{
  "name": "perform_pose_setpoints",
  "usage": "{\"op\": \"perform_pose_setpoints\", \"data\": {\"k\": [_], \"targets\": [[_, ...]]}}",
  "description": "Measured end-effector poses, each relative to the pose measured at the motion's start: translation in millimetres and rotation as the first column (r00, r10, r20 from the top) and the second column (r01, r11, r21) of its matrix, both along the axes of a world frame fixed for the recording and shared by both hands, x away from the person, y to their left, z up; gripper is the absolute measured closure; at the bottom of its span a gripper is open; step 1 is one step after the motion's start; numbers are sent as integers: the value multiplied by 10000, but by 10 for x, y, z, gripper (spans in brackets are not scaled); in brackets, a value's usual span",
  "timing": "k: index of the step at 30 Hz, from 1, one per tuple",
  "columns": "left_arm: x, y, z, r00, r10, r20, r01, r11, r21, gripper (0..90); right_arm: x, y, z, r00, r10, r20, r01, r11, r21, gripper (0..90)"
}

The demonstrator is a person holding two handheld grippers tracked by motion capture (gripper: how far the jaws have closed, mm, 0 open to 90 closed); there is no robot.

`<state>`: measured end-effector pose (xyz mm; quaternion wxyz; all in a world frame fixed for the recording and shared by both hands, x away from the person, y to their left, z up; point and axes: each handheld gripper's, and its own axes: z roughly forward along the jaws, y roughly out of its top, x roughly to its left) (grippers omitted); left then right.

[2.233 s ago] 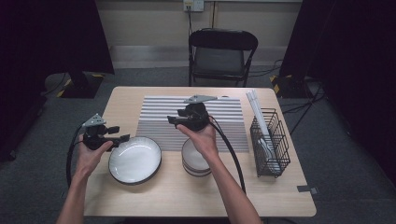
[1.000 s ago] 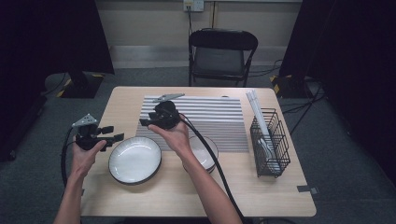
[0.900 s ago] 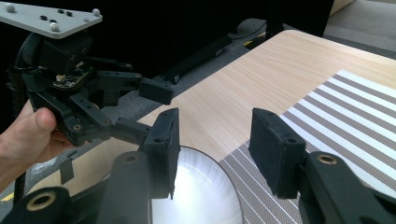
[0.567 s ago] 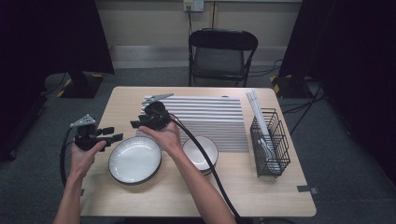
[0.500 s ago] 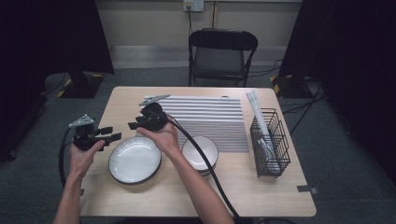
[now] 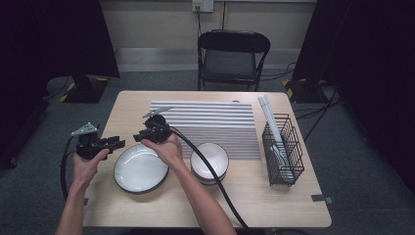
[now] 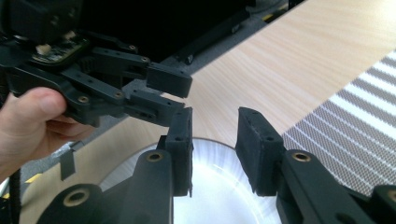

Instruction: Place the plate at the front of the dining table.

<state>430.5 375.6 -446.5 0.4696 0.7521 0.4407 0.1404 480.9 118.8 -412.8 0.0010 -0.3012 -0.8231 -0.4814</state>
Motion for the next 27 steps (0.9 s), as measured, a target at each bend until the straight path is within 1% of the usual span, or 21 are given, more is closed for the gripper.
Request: {"op": "perform_pose_setpoints", "data": {"k": [1,2,3,5,7,8,10,12,13,14,16,17,20,21,24,25,26,27], "targets": [[0,-7,-13,10000,0,-73,0,10000,88,606,2,-4,-22,10000,-66,-17,66,10000,-37,684],[0,-7,-13,10000,0,-73,0,10000,88,607,7,-7,-42,10000,-84,-30,84,9999,-97,692],[8,-2,-35,9998,-102,-151,102,9999,19,608,11,-12,-57,9999,-140,0,140,9997,-187,694],[15,-7,-57,9997,-112,-219,112,9999,-4,617,23,-26,-90,9996,-282,31,283,9993,-241,706],[25,-11,-85,9992,-237,-323,236,9997,-28,626,32,-34,-125,9989,-476,1,476,9981,-380,704],[25,-11,-85,9992,-237,-323,236,9997,-28,640,32,-34,-125,9989,-476,1,476,9981,-380,704],[31,-23,-117,9981,-381,-475,375,9992,-139,642,43,-45,-187,9978,-662,-17,660,9960,-598,714],[38,-33,-129,9978,-417,-519,410,9990,-155,660,48,-51,-211,9973,-723,-83,716,9951,-687,713],[41,-38,-135,9978,-416,-511,415,9991,-30,660,53,-55,-237,9968,-788,-168,773,9943,-729,719],[46,-46,-155,9971,-482,-587,481,9988,-37,691,60,-69,-274,9958,-859,-304,831,9932,-812,735],[51,-46,-164,9970,-476,-606,474,9989,-45,695,62,-76,-287,9954,-892,-339,861,9926,-851,747],[50,-45,-170,9970,-417,-654,415,9991,-44,711,60,-91,-307,9939,-1064,-292,1033,9904,-917,754],[48,-35,-170,9967,-392,-711,386,9992,-98,740,62,-110,-326,9925,-1178,-317,1143,9888,-956,746],[48,-28,-166,9962,-446,-746,431,9988,-224,755,64,-134,-345,9901,-1350,-383,1307,9865,-986,765],[47,-35,-164,9957,-467,-800,453,9988,-184,777,71,-149,-369,9898,-1345,-478,1291,9863,-1031,784],[48,-40,-166,9953,-513,-817,502,9986,-147,777,72,-162,-386,9886,-1398,-550,1338,9859,-1007,805],[48,-40,-166,9953,-513,-817,502,9986,-147,778,72,-162,-386,9886,-1398,-550,1338,9859,-1007,805],[51,-45,-167,9955,-452,-834,437,9988,-207,784,69,-172,-392,9881,-1455,-499,1394,9840,-1106,831]]}}
